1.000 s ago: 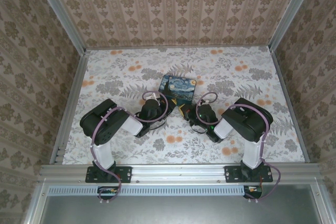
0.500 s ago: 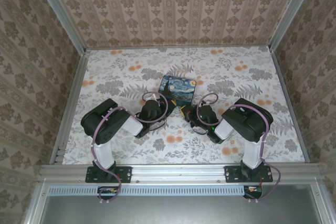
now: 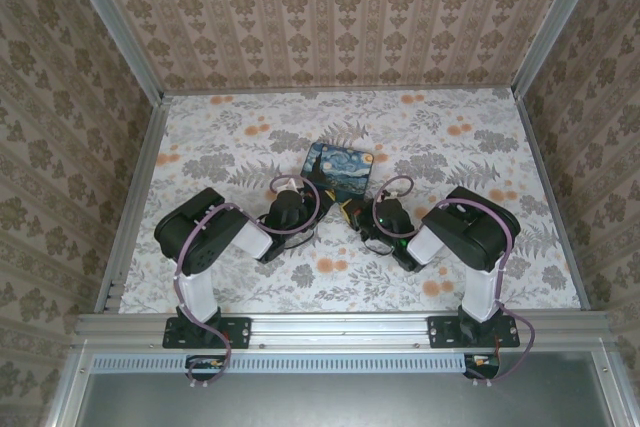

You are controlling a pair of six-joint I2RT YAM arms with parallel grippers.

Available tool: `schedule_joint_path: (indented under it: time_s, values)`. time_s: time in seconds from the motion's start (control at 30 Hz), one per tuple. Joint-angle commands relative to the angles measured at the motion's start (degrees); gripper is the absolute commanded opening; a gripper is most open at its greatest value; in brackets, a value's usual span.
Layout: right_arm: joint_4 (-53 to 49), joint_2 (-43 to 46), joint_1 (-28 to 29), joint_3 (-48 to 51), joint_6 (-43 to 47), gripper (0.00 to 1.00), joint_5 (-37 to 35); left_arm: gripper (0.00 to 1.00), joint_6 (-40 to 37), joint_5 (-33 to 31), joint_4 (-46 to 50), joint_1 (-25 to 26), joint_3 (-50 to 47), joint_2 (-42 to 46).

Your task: Unlock the padlock with the key

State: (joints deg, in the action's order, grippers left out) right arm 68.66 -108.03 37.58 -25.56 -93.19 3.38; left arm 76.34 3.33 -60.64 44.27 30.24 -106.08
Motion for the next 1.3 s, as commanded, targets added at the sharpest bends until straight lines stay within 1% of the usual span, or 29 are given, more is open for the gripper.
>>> schedule_joint_path:
  time_s: [0.0,0.3,0.6,0.83,0.93,1.1,1.27]
  values:
    - [-0.6,2.1,0.5,-1.9,0.7,0.00,0.2,0.00,0.2,0.2,-2.0,0.5,0.0,-0.6]
    - [0.2,2.1,0.6,-2.3,0.7,0.00,0.0,0.00,0.4,0.2,-2.1,0.6,-0.2,-0.6]
    - [-1.7,3.9,1.1,-2.8,1.2,0.00,-0.2,0.00,0.6,0.1,-2.7,0.6,-0.4,-1.2]
    - [-1.9,3.3,1.0,-3.2,1.6,0.00,-0.5,0.00,1.1,0.4,-3.5,0.7,-0.6,-1.3]
    - [0.0,1.9,1.1,-2.8,1.9,0.00,-1.2,0.00,2.1,0.9,-4.1,0.7,-0.7,-1.0]
    - [7.9,-1.8,1.1,-1.5,3.0,0.00,-2.8,0.00,5.2,2.2,-4.7,0.9,-1.0,0.1]
    - [8.0,-1.6,1.0,-1.6,6.5,0.00,-2.4,0.00,8.3,3.2,-7.6,1.3,-1.4,0.2]
